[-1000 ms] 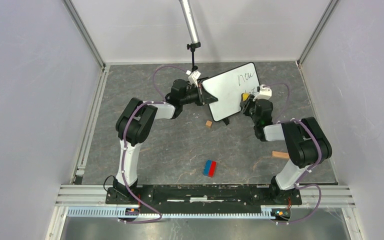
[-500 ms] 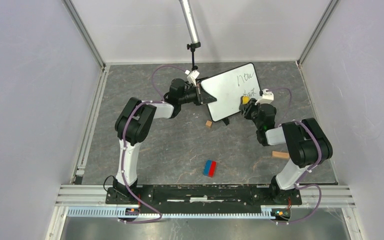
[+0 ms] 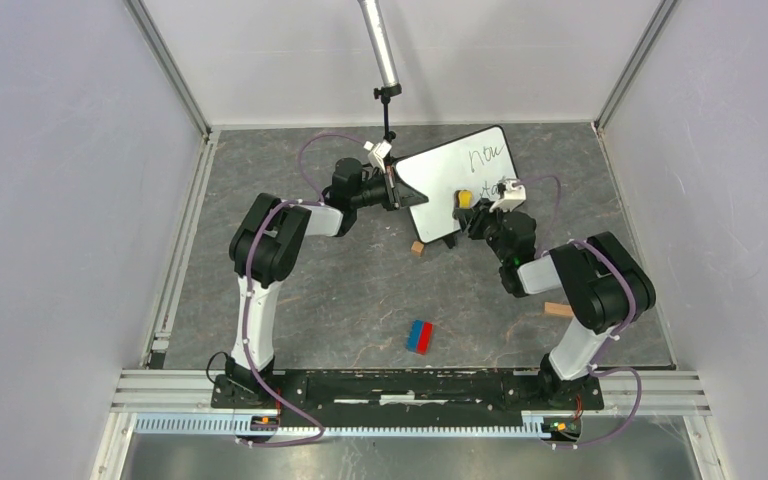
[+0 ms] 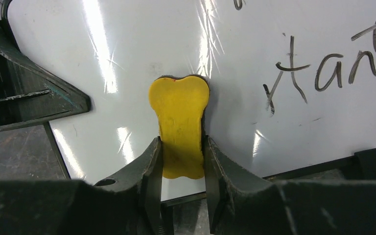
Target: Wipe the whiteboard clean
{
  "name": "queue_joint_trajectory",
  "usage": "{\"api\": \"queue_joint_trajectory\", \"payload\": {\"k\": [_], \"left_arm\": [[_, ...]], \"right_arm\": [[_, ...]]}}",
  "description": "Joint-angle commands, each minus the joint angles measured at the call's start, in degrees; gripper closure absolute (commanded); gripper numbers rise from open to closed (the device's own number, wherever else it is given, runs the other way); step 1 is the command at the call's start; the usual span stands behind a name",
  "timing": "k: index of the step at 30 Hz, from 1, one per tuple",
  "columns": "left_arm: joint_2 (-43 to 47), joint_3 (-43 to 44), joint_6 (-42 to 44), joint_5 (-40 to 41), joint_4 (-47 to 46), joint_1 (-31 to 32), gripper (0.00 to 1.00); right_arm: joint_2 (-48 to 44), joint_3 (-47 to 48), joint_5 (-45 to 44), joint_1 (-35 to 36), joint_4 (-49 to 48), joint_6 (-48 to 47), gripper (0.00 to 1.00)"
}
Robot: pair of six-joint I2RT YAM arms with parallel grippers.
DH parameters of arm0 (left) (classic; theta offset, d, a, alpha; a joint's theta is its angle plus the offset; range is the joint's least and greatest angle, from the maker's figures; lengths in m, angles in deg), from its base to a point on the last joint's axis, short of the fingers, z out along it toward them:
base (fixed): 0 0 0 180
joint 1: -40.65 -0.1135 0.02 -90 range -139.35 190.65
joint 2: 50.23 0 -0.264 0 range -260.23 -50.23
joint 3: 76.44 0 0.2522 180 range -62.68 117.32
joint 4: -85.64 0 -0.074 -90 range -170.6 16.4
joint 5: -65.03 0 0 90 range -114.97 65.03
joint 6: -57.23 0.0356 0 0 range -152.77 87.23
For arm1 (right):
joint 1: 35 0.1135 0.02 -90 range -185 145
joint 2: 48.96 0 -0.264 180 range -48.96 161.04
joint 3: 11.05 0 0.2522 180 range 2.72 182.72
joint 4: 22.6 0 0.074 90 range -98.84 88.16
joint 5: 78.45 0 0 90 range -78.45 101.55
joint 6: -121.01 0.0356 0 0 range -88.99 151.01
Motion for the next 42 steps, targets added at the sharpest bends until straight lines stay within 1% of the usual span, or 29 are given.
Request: {"api": "queue_joint_trajectory", "payload": {"k": [1,5,12,16,20,22,25,27,32,35,37,39,40,42], "left_arm": [[-1.86,-0.93,-7.36,1.49,4.35,-0.96,0.98],[-2.22,-0.46,-8.65,0.43,4.24,-1.52,0.98],[-2.96,-0.64,-11.8,-1.57,1.91,-2.16,0.98],[-4.12,-0.47,-14.15,-2.2,-0.31,-2.52,0.98],[-4.5,-0.45,-15.08,-2.77,-0.88,-3.02,0.98],[-4.31,-0.7,-14.9,-2.87,-0.9,-3.18,0.98],[-4.32,-0.56,-14.62,-2.85,-0.32,-3.13,0.98],[-4.41,-0.64,-14.58,-2.98,-0.28,-3.14,0.98],[-4.67,-0.28,-14.62,-3.41,-0.35,-3.18,0.98],[-4.63,-0.41,-14.4,-3.28,-0.31,-3.18,0.98],[-4.42,-0.33,-14.28,-3.3,-0.29,-3.07,0.98],[-4.24,-0.37,-13.53,-3.05,0.48,-3.03,0.98],[-4.15,-0.31,-13.02,-2.8,1.11,-2.95,0.98],[-3.97,0.02,-11.61,-2.24,2.83,-2.8,0.98]], "right_arm": [[0.55,-1.89,0.43,-1.8,-2.25,0.43,0.8],[0.1,-1.11,-0.86,-3.95,1.73,-2.93,0.8],[-0.47,-2.96,-0.55,-3.93,-0.52,-4.71,0.81],[-0.42,-5.39,0.54,-2.54,-5.45,-3.74,0.82],[-1.33,-6.73,-1.76,-1.93,-5.97,-4.23,0.82],[-0.63,-5.95,-2.63,-3.13,-5.46,-4.05,0.82],[1.8,-1.36,-1.66,-4.87,-2.78,-5.09,0.82],[2.36,0.2,-1.17,-5.31,-2.7,-6.04,0.82],[3.06,0.86,-0.54,-5.21,-1.66,-5.82,0.82],[2.07,-2.57,0.31,-3.6,-3.17,-3.02,0.83],[0.24,-4.52,-0.74,-0.72,-4.11,-3.26,0.82],[-0.95,-3.7,-2.68,2.92,-2.08,-5.41,0.82],[-0.58,-2.52,-4.43,3.8,-0.31,-6.04,0.82],[0.8,-0.25,-4.16,4.53,1.75,-6.13,0.82]]}}
